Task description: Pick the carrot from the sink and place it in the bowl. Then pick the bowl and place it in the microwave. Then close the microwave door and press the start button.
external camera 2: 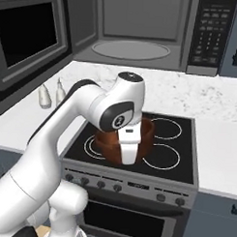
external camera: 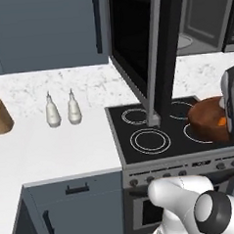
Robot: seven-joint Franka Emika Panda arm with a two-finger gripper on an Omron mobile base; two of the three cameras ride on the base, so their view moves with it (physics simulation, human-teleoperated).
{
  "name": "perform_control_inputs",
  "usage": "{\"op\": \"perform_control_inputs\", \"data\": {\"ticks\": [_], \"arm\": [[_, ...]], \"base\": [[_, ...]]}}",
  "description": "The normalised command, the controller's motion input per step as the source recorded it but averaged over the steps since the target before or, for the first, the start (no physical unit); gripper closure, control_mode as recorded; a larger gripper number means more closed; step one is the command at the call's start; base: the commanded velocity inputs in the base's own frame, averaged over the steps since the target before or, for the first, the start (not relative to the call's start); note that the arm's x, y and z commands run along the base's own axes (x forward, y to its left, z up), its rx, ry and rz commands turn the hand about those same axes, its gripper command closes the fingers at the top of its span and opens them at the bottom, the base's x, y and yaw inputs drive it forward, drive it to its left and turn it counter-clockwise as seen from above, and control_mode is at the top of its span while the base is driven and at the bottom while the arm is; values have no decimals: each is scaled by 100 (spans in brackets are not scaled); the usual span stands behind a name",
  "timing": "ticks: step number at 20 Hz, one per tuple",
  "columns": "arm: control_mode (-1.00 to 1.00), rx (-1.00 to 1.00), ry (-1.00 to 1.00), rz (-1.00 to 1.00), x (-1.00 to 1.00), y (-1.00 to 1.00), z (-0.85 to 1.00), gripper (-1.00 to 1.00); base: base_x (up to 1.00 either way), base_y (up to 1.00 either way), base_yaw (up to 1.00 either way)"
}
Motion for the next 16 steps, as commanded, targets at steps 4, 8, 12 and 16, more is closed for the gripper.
{"op": "perform_control_inputs", "data": {"ticks": [4, 8, 12, 16], "arm": [[100, 0, 0, 0, 0, 0, 0, 100], [100, 0, 0, 0, 0, 0, 0, 100], [100, 0, 0, 0, 0, 0, 0, 100], [100, 0, 0, 0, 0, 0, 0, 100]], "base": [[69, 0, -9], [58, -14, 0], [48, -23, 0], [8, -13, 0]]}}
